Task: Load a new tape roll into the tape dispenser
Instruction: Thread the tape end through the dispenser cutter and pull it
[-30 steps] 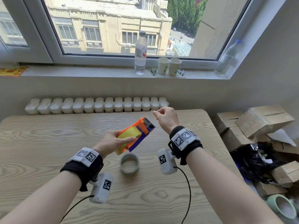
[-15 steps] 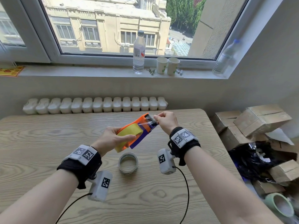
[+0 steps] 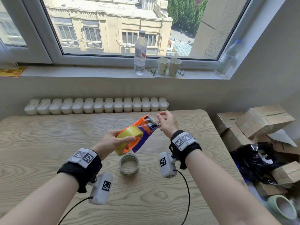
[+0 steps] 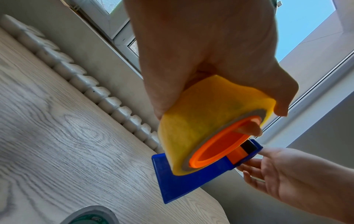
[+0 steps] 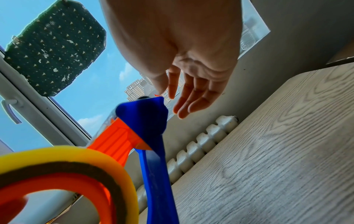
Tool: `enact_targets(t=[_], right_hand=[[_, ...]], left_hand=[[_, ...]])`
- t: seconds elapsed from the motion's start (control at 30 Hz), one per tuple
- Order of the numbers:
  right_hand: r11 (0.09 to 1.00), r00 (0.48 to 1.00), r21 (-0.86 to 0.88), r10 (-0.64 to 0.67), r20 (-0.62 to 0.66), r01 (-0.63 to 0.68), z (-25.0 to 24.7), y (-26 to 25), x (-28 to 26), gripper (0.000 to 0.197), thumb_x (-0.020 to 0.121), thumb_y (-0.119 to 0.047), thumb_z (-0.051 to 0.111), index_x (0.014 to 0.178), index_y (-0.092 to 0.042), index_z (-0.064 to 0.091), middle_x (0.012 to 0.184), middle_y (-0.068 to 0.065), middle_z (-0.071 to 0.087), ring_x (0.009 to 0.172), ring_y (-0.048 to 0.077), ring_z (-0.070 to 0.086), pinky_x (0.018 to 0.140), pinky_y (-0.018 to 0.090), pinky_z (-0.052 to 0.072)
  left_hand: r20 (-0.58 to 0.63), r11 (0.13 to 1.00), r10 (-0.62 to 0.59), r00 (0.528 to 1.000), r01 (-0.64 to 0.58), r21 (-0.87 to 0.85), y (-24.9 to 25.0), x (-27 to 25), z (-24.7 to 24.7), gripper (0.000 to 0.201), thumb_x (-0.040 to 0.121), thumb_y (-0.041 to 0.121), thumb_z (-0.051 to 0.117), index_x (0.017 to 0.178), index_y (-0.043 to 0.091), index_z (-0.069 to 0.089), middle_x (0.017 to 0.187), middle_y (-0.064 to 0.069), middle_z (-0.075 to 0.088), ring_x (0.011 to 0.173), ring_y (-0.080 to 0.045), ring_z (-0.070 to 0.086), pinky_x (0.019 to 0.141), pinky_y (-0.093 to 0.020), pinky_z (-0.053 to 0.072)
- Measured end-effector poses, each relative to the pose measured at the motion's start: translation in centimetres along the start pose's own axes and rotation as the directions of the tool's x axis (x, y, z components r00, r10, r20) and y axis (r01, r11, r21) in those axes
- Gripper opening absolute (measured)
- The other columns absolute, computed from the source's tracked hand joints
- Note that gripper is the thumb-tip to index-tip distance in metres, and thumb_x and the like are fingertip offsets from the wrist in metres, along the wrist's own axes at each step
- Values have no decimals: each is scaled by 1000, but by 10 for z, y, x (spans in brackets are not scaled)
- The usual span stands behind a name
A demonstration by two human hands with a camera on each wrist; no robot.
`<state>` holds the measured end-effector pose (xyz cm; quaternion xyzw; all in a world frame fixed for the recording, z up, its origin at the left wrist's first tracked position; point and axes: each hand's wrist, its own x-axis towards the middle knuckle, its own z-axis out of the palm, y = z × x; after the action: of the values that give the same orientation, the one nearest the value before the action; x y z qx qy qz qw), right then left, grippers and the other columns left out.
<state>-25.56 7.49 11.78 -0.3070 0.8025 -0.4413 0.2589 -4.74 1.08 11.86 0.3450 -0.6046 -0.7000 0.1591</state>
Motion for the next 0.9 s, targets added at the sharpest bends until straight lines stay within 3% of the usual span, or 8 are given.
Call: enact_targets(t=[0.1, 0.2, 0.3, 0.43, 0.57, 0.63, 0.77, 0.9], right_hand=[[999, 996, 35, 34, 85, -38, 2, -6, -4, 41, 85, -52, 56, 106, -18, 51, 98, 6, 61, 92, 22, 61, 85, 44, 53], [998, 989, 10, 62, 135, -64, 3, -6, -6, 53, 82, -56, 58, 114, -15, 50, 102, 7, 62, 95, 22, 62, 86, 42, 53], [996, 992, -58, 76, 98, -71, 2, 1, -3, 38, 89, -50, 50, 101, -14, 51, 100, 9, 64, 95, 27, 63, 88, 47, 52], [993, 994, 69, 93, 53, -97, 0, 3, -8, 26, 98, -30, 40, 93, -9, 56, 83, 8, 62, 74, 21, 59, 73, 39, 51], [965, 951, 221, 69, 301, -140, 0, 0, -19, 31, 88, -15, 59, 116, -4, 53, 99, 8, 63, 97, 24, 61, 87, 40, 49], [979, 915, 175, 23, 404, -102, 6, -1, -23, 32, 83, -18, 68, 112, -12, 55, 106, 6, 63, 103, 22, 61, 88, 37, 50], [996, 958, 82, -59, 281, 37, 23, 0, -25, 49, 71, -26, 80, 113, -12, 59, 109, 8, 68, 97, 22, 66, 86, 38, 56], [996, 978, 89, -27, 205, 8, 31, 0, -27, 46, 65, -24, 82, 104, -16, 60, 102, 10, 69, 91, 25, 68, 82, 46, 58]], left_hand=[[11, 1000, -4, 1000, 4, -2, -1, 0, 0, 64, 19, 59, 86, 69, 21, 78, 66, -1, 74, 56, -10, 67, 50, -19, 51], [23, 1000, -6, 1000, 6, -8, 1, 0, -1, 63, 19, 60, 86, 68, 21, 78, 66, -1, 74, 57, -10, 67, 50, -19, 52], [24, 1000, -17, 1000, 17, -16, 2, -1, -2, 64, 17, 59, 86, 67, 20, 78, 65, -1, 74, 56, -10, 67, 50, -18, 53], [-18, 998, 4, 1000, -5, -59, 3, 3, -6, 80, 21, 59, 87, 80, 8, 71, 63, -1, 71, 51, -11, 63, 47, -19, 50], [-62, 987, -2, 998, -8, -158, 10, 12, -10, 86, 21, 56, 87, 88, 6, 67, 67, -3, 69, 51, -12, 62, 48, -21, 51], [-60, 984, 4, 998, -14, -178, 14, 13, -8, 84, 24, 55, 87, 90, 6, 66, 67, -2, 70, 54, -12, 63, 50, -22, 51], [-35, 976, -12, 999, 4, -218, 17, 14, -2, 64, 45, 46, 86, 89, 5, 64, 61, 1, 68, 49, -8, 61, 49, -20, 50], [-70, 969, -51, 996, 33, -245, 10, 17, 0, 82, 32, 58, 85, 92, 5, 66, 60, 0, 66, 52, -11, 60, 51, -22, 50]])
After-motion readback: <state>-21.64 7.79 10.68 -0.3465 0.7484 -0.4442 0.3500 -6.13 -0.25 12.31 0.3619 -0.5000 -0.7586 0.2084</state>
